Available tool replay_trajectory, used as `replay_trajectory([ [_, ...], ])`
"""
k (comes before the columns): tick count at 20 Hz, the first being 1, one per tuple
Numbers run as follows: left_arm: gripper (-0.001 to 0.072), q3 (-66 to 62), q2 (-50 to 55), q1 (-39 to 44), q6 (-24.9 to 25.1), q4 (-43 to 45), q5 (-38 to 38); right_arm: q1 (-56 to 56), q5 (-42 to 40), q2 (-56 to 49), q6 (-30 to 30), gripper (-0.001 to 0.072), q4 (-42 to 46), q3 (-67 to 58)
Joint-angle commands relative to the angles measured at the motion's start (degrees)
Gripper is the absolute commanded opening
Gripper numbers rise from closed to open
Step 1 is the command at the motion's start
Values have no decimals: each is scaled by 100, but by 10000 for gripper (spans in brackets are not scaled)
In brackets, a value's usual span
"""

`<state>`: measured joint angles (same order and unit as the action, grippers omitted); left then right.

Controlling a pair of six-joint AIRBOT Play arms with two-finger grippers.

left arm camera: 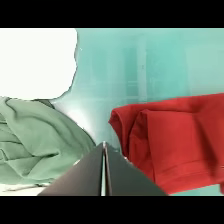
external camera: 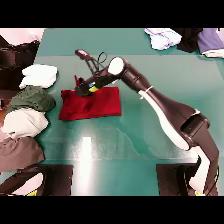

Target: Fold the shirts.

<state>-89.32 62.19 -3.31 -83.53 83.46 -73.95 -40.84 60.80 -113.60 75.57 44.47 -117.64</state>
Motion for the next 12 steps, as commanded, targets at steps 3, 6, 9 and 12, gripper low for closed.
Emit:
replay_trajectory([
  [3, 26, 0, -22, -42, -22, -20, -85, -601, -1460, -306, -776, 526, -811, -35],
  [6, 26, 0, -24, -42, -15, -31, -332, -450, -713, 98, -809, 524, -122, 87],
  [9, 27, 31, -24, -42, -7, -42, -503, 354, 562, 927, -697, 433, 671, 990],
  [12, 26, 240, -24, -42, -7, -280, -476, 1499, 1043, 1733, -474, 430, 664, 2295],
])
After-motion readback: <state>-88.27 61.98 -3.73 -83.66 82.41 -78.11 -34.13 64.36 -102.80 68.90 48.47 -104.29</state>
